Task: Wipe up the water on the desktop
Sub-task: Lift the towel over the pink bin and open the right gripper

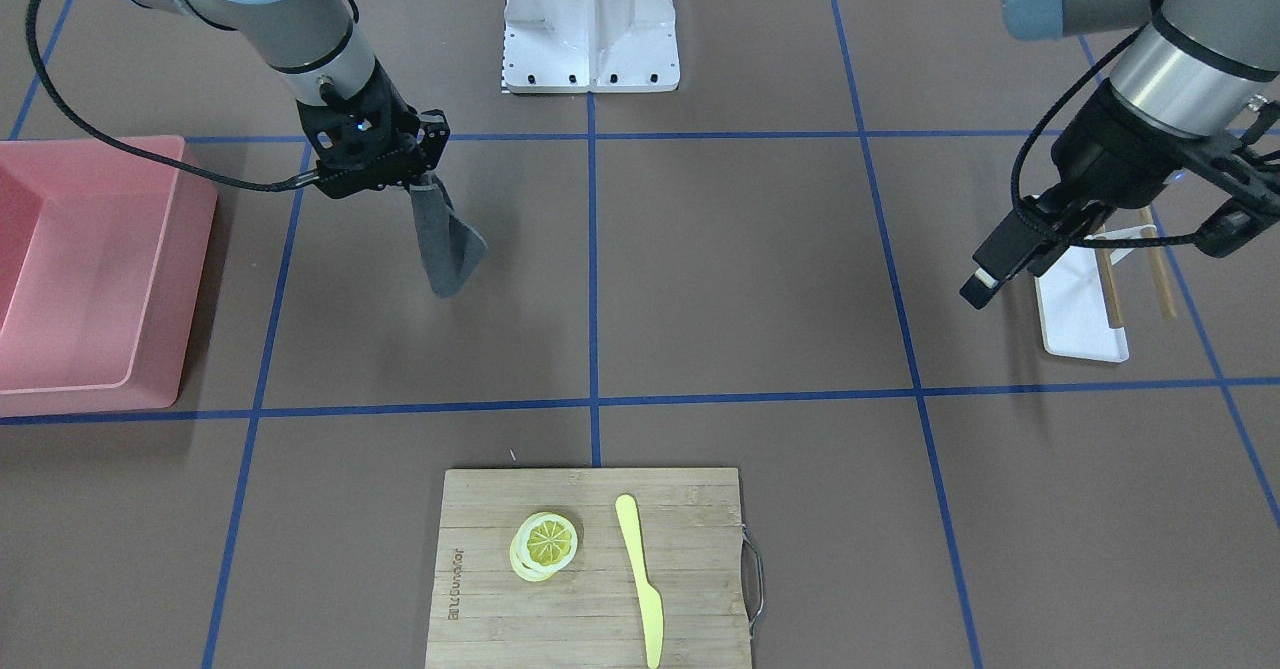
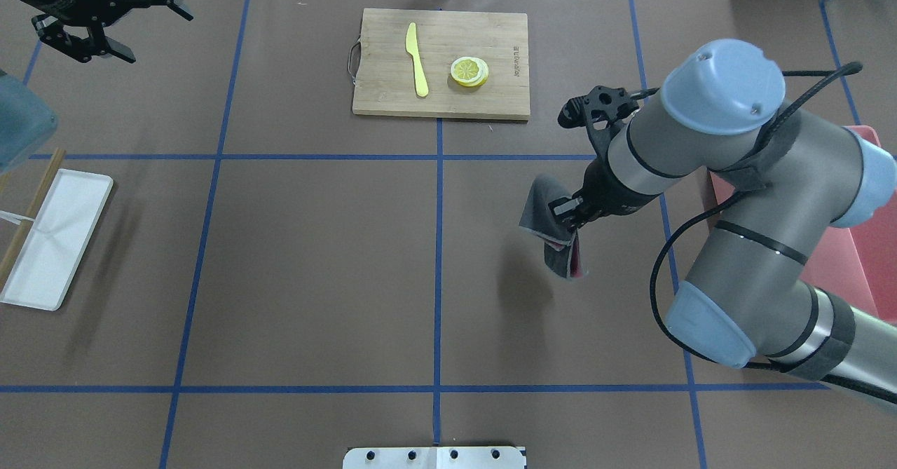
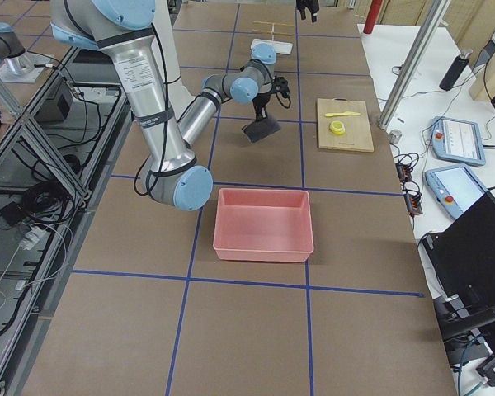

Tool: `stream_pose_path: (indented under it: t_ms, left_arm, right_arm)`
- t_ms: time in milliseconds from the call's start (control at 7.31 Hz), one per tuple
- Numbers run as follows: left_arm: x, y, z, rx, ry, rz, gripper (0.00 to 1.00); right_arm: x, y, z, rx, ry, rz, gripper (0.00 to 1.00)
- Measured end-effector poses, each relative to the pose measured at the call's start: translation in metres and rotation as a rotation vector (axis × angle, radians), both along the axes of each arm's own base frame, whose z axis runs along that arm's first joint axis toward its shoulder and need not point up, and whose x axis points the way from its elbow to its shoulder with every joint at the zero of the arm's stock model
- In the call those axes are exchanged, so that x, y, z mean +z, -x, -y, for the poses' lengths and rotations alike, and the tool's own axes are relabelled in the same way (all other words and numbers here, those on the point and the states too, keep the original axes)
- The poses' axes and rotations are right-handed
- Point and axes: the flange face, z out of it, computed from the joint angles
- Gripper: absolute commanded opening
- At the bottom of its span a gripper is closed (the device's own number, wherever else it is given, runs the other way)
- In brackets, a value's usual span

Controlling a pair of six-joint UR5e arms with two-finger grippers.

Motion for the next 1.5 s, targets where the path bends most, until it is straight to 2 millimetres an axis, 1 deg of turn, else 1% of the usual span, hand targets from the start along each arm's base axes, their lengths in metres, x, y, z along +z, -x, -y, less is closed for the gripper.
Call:
stream_pose_path:
  t_ms: [137, 274, 410, 547, 684, 821, 957, 1094, 1231, 1368, 1504]
  left_arm:
    - [0.000, 0.000, 0.000, 0.004, -0.006, 0.003, 0.98]
    - [0.000, 0.000, 0.001, 0.006, -0.008, 0.005, 0.98]
    - [0.000, -0.001, 0.002, 0.008, -0.008, 0.005, 0.98]
    - [0.000, -0.001, 0.002, 0.008, -0.008, 0.006, 0.98]
    - [0.000, -0.001, 0.002, 0.008, -0.009, 0.006, 0.98]
    - [0.001, 0.000, 0.002, 0.007, -0.008, 0.006, 0.98]
    - [0.001, 0.000, 0.001, 0.007, -0.008, 0.006, 0.98]
    - [0.002, 0.000, 0.001, 0.008, -0.008, 0.006, 0.98]
    - [0.002, 0.000, 0.001, 0.008, -0.008, 0.005, 0.98]
    - [0.002, 0.000, 0.001, 0.009, -0.007, 0.005, 0.98]
    - [0.002, 0.000, 0.001, 0.009, -0.007, 0.005, 0.98]
  right_arm:
    - [0.001, -0.039, 0.025, 0.082, -0.010, -0.001, 0.00]
    - [0.010, -0.084, 0.051, 0.170, -0.004, -0.013, 0.00]
    - [0.028, -0.133, 0.079, 0.247, 0.005, -0.040, 0.00]
    - [0.057, -0.183, 0.105, 0.287, 0.009, -0.080, 0.00]
    - [0.101, -0.234, 0.123, 0.281, 0.018, -0.120, 0.00]
    - [0.146, -0.274, 0.130, 0.250, 0.034, -0.145, 0.00]
    - [0.180, -0.295, 0.126, 0.227, 0.056, -0.158, 0.00]
    - [0.199, -0.304, 0.122, 0.216, 0.077, -0.166, 0.00]
    - [0.208, -0.305, 0.119, 0.206, 0.102, -0.171, 0.00]
    - [0.211, -0.302, 0.115, 0.192, 0.130, -0.174, 0.00]
    - [0.209, -0.294, 0.110, 0.171, 0.156, -0.175, 0.54]
